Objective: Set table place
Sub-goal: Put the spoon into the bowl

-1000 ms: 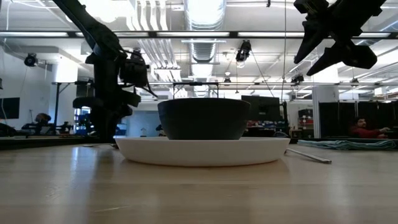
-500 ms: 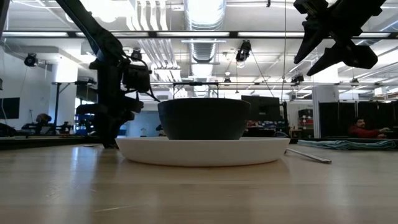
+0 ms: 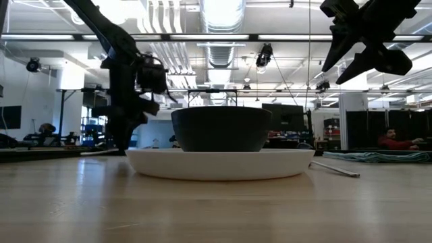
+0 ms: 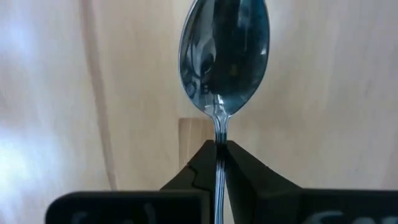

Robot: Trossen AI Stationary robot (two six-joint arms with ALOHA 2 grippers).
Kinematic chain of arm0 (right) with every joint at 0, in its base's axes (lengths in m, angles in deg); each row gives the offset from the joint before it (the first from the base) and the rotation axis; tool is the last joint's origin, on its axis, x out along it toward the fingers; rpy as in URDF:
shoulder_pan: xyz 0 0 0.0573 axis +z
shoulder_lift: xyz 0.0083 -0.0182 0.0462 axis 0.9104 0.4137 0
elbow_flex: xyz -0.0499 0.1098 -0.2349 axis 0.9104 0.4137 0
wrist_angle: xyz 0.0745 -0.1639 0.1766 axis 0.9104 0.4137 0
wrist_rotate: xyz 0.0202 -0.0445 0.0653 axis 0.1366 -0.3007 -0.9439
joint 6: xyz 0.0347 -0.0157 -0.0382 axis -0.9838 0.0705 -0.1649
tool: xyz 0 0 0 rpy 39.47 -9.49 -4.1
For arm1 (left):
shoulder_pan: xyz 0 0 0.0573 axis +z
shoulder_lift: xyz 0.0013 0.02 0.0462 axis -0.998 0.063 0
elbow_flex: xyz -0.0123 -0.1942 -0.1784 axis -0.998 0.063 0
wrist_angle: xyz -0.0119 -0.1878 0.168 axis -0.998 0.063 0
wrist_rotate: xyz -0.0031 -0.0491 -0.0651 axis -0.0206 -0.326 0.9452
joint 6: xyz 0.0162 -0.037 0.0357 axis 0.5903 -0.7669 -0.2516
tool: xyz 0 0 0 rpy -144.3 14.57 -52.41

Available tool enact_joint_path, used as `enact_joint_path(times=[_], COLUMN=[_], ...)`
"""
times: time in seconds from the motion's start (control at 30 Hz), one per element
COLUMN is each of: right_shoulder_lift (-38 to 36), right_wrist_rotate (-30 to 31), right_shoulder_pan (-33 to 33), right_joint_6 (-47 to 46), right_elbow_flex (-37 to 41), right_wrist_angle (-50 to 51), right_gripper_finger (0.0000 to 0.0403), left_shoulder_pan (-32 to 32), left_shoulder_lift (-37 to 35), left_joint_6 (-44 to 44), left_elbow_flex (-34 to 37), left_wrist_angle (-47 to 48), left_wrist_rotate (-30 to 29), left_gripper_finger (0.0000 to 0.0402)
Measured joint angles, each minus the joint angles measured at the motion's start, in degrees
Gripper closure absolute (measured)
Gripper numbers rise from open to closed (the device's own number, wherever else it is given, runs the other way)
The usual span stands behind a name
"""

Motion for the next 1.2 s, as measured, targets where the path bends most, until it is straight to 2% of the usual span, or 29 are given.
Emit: enact_joint_path(times=[0.23, 0.5, 0.63, 0.9, 1.07, 1.2], right_shoulder_lift=[0.0, -0.1, -0.1, -0.1, -0.1, -0.1], right_wrist_rotate=[-1.8, -2.0, -3.3, -4.9, -6.5, -6.9], right_shoulder_pan=[0.0, 0.0, 0.0, 0.0, 0.1, 0.2], right_joint_6=[1.5, 2.4, 3.7, 5.4, 6.1, 6.9], right_elbow_flex=[0.0, 0.0, 0.0, 0.0, 0.0, 0.0], right_wrist_angle=[-0.1, -0.3, -0.6, -0.8, -0.9, -1.0], right_gripper_finger=[0.0232, 0.0232, 0.0232, 0.0232, 0.0232, 0.0232], left_shoulder_pan=[-7.9, -22.6, -26.8, -34.3, -39.1, -40.4], left_shoulder_lift=[-2.2, -2.3, -1.2, 4.4, 11.1, 17.0], left_joint_6=[-2.8, -7.0, -12.7, -22.4, -23.7, -23.7], left_elbow_flex=[-7.0, -22.5, -28.7, -34.8, -40.6, -46.7], left_wrist_angle=[6.5, 16.3, 18.4, 19.6, 19.9, 22.7], left_wrist_rotate=[-0.9, -2.6, -2.7, -2.8, -3.6, -3.8], left_gripper_finger=[0.0400, 0.0401, 0.0401, 0.0401, 0.0401, 0.0401])
